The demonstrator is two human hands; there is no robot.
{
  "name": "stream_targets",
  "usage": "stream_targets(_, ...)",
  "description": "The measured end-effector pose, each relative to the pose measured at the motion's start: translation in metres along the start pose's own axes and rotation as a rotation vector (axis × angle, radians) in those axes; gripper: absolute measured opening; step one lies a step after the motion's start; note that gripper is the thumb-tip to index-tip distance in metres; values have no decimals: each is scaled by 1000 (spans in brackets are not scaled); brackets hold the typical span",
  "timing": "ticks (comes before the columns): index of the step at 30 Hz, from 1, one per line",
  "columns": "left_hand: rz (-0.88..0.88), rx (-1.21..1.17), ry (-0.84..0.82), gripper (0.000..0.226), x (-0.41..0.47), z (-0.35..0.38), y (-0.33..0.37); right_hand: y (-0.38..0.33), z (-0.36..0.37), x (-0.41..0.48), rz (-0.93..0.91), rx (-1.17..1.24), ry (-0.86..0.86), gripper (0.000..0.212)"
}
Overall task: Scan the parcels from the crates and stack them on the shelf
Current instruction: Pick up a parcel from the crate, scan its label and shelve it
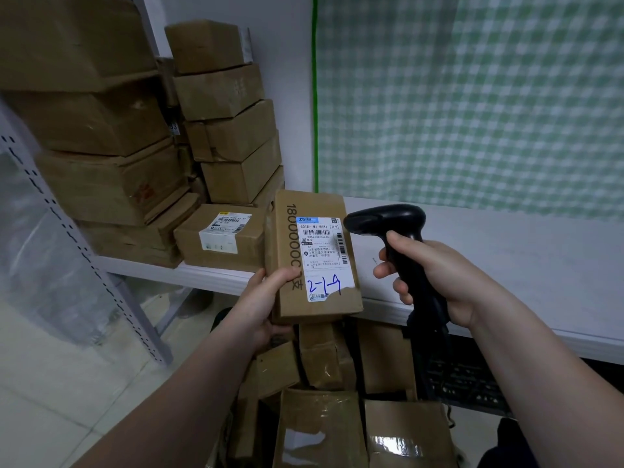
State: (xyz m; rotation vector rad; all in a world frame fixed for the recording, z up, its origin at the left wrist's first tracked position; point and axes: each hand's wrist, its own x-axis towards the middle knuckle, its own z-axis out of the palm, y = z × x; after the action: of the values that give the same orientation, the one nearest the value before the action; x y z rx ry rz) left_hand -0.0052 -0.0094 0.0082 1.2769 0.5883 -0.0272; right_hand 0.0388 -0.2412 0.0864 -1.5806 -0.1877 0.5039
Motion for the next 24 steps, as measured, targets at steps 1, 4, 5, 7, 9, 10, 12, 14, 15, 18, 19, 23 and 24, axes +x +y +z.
stream_targets(1, -1, -3, -1, 61, -1, 1, 0, 0, 0, 0, 0, 1, 0, 34)
stream_targets(4, -12, -4, 3, 52, -2, 3, 2, 1, -2, 2, -5, 2, 8, 35)
stream_targets(5, -24, -8, -1, 49, -1, 4, 3, 1, -3, 4, -9, 1, 18, 35)
stream_targets(7, -57, -32, -17, 42, 0, 9, 7, 3, -4, 8, -28, 4, 51, 33)
stream_targets(9, -93, -41, -32, 35, 2, 14, 12, 5, -5, 13, -46, 6, 91, 29)
stream_targets(10, -111, -40, -34, 32, 3, 18, 15, 6, -6, 17, -49, 4, 111, 26)
stream_targets(12, -142, -51, -18, 30, 9, 24, 21, 9, -7, 25, -48, -6, 148, 21)
stream_targets(14, -151, -70, 3, 26, 15, 32, 27, 13, -8, 33, -46, -3, 172, 18)
stream_targets(15, -142, -87, 13, 22, 20, 36, 29, 15, -9, 38, -45, 5, 181, 17)
stream_targets(18, -93, -141, 47, 20, 34, 52, 34, 21, -8, 54, -29, 62, 194, 15)
stream_targets(19, -57, -132, 50, 26, 39, 58, 34, 23, -7, 60, -17, 91, 194, 16)
stream_targets(23, 244, 613, 125, 93, 60, 69, 30, 26, -5, 89, 10, 193, 193, 16)
stream_targets(24, 370, 869, 162, 92, 63, 70, 30, 25, -7, 97, 1, 213, 191, 14)
